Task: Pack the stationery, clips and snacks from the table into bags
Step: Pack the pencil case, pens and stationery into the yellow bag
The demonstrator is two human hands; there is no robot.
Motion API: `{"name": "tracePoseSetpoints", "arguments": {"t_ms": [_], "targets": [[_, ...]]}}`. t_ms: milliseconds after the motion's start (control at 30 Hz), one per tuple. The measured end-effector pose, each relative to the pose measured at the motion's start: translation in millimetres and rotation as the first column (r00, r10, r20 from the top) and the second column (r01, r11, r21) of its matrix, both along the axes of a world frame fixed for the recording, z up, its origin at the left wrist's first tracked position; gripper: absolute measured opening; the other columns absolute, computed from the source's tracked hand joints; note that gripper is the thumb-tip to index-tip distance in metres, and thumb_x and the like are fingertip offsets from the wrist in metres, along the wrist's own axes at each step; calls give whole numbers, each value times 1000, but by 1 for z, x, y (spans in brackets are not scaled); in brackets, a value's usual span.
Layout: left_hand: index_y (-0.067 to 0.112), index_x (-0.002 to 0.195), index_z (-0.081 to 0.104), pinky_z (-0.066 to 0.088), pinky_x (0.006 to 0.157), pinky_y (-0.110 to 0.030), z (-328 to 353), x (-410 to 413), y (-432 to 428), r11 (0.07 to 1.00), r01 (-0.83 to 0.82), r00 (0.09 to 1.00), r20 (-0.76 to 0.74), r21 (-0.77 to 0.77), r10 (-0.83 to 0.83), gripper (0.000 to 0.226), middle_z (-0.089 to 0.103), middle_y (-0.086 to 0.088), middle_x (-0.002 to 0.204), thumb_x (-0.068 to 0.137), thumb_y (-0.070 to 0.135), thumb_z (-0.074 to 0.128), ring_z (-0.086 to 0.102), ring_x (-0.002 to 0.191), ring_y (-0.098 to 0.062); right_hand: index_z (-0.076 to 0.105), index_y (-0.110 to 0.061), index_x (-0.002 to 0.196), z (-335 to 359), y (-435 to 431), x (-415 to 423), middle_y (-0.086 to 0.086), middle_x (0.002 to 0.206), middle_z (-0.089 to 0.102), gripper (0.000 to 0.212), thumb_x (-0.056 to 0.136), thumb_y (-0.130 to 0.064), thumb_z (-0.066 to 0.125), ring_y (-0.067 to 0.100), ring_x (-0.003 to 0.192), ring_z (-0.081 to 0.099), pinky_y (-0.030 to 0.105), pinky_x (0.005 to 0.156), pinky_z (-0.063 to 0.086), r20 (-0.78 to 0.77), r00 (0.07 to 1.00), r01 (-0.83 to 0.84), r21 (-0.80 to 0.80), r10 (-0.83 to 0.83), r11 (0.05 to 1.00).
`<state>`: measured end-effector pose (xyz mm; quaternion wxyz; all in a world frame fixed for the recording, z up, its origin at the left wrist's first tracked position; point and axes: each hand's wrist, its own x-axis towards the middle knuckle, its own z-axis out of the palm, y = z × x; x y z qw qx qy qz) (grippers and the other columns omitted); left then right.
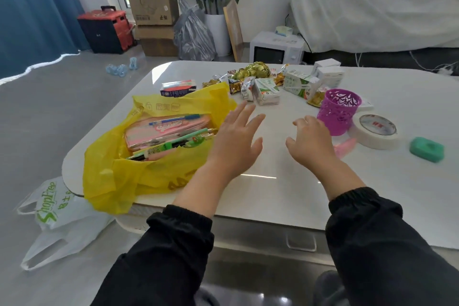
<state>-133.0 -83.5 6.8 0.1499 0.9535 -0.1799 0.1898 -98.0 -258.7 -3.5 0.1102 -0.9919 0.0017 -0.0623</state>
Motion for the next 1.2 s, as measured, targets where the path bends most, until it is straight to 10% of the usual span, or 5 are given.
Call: {"name": "tracePoseSetpoints", "arguments": {"t_ms": [567, 800, 1200], "targets": [[17, 150, 25, 20, 116, -34, -58, 48, -92, 985, 174, 877, -455, -2, -155, 64, 25, -1, 156, 92, 22, 52, 18, 143, -23, 48, -7, 128, -26, -70, 11, 16, 142, 34, 42, 88, -20, 54, 34, 126, 37, 45, 102, 39, -91, 905, 426, 201, -416, 882], [23, 144, 37, 19, 113, -38, -60, 55, -112, 934, 320, 892, -383, 161, -240, 48, 37, 0, 148, 97, 32, 44, 23, 140, -22, 49, -3, 122, -34, -73, 11, 16, 135, 35, 35, 89, -11, 56, 37, 111, 49, 39, 86, 42, -157, 915, 400, 243, -371, 884], [15, 116, 55, 38, 81, -31, -67, 51, -84, 993, 96, 957, -282, 67, -73, 32, 61, -3, 111, 94, 38, 52, 50, 109, -22, 55, -6, 106, -38, -64, 8, 13, 103, 61, 17, 90, -10, 57, 30, 92, 54, 30, 70, 35, -3, 982, 183, 269, -189, 946]]}}
